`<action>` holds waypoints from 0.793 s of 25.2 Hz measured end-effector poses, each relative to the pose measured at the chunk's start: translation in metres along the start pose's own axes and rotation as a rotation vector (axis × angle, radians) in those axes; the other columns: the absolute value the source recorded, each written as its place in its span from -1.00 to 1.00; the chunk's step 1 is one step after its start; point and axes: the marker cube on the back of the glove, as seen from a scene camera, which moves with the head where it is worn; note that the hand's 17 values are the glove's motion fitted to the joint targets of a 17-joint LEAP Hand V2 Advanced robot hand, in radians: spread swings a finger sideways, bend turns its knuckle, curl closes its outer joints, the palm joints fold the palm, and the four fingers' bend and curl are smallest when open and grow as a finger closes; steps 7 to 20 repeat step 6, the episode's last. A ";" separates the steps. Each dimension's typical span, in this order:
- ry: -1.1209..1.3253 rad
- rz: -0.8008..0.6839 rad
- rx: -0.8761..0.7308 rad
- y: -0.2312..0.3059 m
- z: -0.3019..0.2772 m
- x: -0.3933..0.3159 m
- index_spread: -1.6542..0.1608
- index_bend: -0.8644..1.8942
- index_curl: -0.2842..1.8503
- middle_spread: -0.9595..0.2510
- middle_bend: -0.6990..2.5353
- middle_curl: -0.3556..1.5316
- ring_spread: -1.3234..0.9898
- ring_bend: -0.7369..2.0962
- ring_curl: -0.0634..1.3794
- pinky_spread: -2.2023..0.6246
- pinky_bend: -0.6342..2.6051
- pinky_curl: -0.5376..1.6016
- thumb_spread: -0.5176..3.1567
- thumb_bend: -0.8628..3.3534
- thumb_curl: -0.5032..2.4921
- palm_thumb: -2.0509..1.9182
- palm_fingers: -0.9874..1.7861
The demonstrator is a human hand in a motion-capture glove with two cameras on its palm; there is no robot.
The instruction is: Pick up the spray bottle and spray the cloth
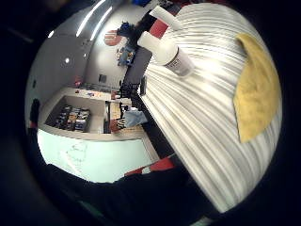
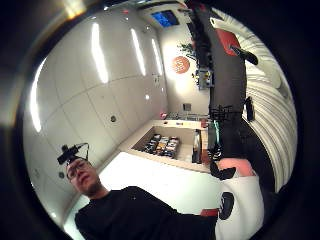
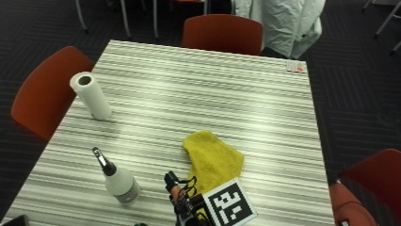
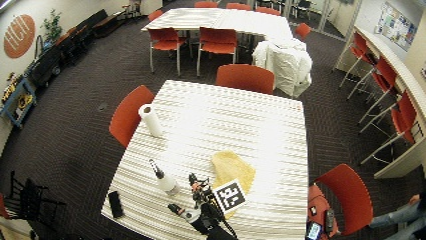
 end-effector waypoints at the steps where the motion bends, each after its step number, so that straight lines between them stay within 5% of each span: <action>1: -0.008 0.012 -0.006 0.005 0.002 -0.004 0.41 -0.28 -0.45 0.63 -0.46 -0.18 0.24 -0.21 -0.32 0.69 -0.30 -0.16 -0.16 -0.60 -0.25 0.50 -0.29; 20: -0.028 0.076 -0.056 0.021 0.015 -0.022 0.41 -0.27 -0.46 0.62 -0.45 -0.19 0.25 -0.21 -0.33 0.69 -0.31 -0.16 -0.16 -0.60 -0.26 0.50 -0.28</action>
